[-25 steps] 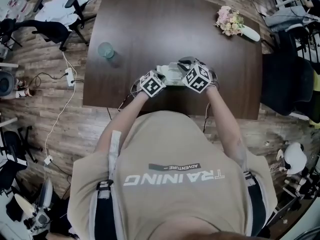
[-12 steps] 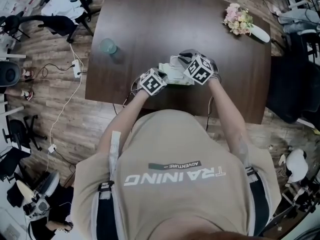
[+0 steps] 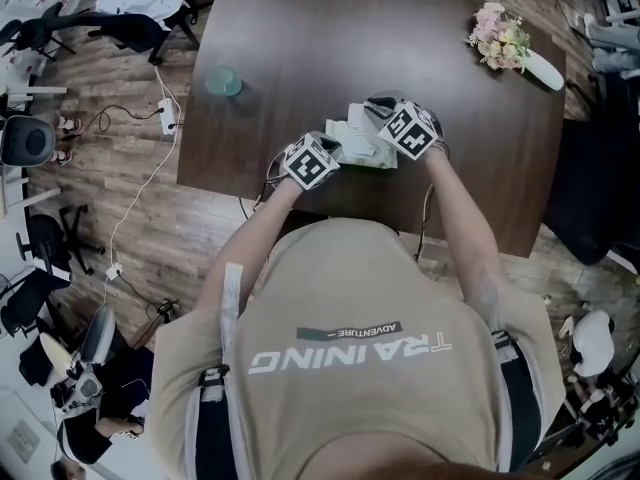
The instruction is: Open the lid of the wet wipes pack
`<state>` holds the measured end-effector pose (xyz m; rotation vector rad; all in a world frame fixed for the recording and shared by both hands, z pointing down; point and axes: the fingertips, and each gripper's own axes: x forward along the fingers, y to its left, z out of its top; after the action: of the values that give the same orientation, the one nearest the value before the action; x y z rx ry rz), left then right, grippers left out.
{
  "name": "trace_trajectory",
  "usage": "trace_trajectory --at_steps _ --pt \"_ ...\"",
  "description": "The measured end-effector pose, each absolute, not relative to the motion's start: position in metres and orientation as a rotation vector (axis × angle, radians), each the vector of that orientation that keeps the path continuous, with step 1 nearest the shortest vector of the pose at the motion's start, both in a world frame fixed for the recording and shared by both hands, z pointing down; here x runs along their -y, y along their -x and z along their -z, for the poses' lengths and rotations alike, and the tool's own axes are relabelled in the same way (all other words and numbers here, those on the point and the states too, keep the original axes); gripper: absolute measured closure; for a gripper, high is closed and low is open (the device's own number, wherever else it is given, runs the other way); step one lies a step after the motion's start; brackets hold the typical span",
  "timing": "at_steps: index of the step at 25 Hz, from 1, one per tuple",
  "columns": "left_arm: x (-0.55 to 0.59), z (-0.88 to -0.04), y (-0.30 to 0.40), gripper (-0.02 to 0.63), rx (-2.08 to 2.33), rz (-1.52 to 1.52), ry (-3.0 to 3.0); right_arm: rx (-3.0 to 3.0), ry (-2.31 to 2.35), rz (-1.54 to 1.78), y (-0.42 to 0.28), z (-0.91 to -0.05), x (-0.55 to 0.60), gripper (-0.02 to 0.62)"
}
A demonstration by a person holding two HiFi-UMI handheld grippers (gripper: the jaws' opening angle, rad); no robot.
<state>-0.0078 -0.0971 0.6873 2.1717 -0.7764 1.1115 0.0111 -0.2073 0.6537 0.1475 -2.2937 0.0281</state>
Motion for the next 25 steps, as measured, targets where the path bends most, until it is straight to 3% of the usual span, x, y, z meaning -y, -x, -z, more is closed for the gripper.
trace_trajectory --at_steps 15,25 --pt "0.095 -0.685 0.015 0.597 0.79 -1.099 -2.17 2.23 -0.146 -0.016 -0.007 -0.678 0.19 0.575" --pt "0.095 -0.684 0.012 0.597 0.776 -1.068 -2.252 2.276 -0.436 -0.107 -0.028 -0.647 0.179 0.577"
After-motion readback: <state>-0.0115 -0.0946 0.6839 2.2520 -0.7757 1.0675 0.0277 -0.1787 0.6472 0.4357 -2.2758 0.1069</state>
